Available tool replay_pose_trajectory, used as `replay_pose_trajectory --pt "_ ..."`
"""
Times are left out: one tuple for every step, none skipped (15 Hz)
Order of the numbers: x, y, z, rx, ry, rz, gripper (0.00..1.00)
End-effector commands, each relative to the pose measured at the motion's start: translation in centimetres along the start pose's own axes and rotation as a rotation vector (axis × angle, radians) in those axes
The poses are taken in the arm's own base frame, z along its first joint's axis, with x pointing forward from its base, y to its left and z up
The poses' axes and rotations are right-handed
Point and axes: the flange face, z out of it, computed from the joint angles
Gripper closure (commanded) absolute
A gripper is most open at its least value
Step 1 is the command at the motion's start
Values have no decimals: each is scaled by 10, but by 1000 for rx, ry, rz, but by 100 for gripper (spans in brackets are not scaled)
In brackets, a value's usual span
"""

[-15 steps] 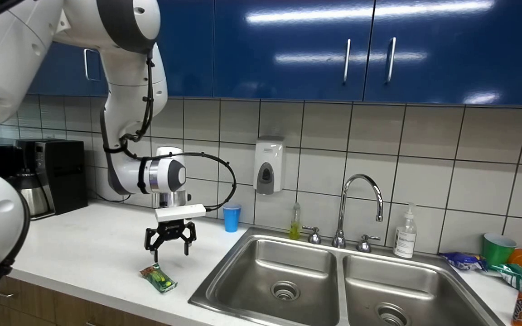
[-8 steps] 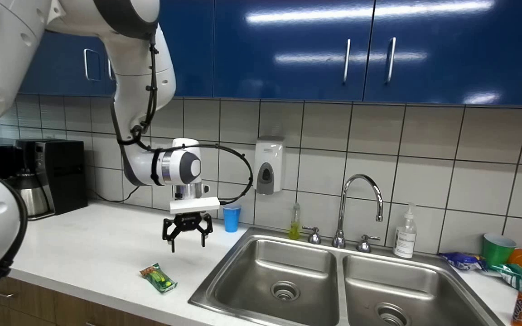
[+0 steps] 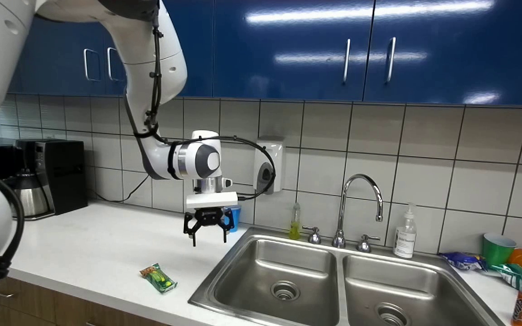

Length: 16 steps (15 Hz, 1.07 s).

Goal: Put the green object on the counter to the left

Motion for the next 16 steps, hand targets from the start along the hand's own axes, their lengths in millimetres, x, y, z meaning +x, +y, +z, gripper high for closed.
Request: replay_pose_trajectory --pt "-23 13 -15 -16 22 102 0" --pt "-10 10 -4 -6 2 46 0" --pt "-14 14 -5 -9 3 63 0" --pt "-17 16 -6 -11 4 71 0" --pt "-18 16 -6 -11 4 75 0" --pt "-18 16 -6 -11 5 77 0" --pt "-18 16 -6 -11 5 78 0" --pt "-18 16 -6 -11 5 79 0" --pt "-18 16 -6 -11 5 79 0" --pt "-18 16 -6 -11 5 79 0" --pt "-18 16 -6 -11 5 79 0" --pt "-18 16 -6 -11 5 79 0" --pt "-18 16 -6 -11 5 80 0" --pt "-18 16 -6 -11 5 80 0" --pt "-18 15 -6 -11 5 80 0" --pt "-18 15 -6 -11 5 80 0"
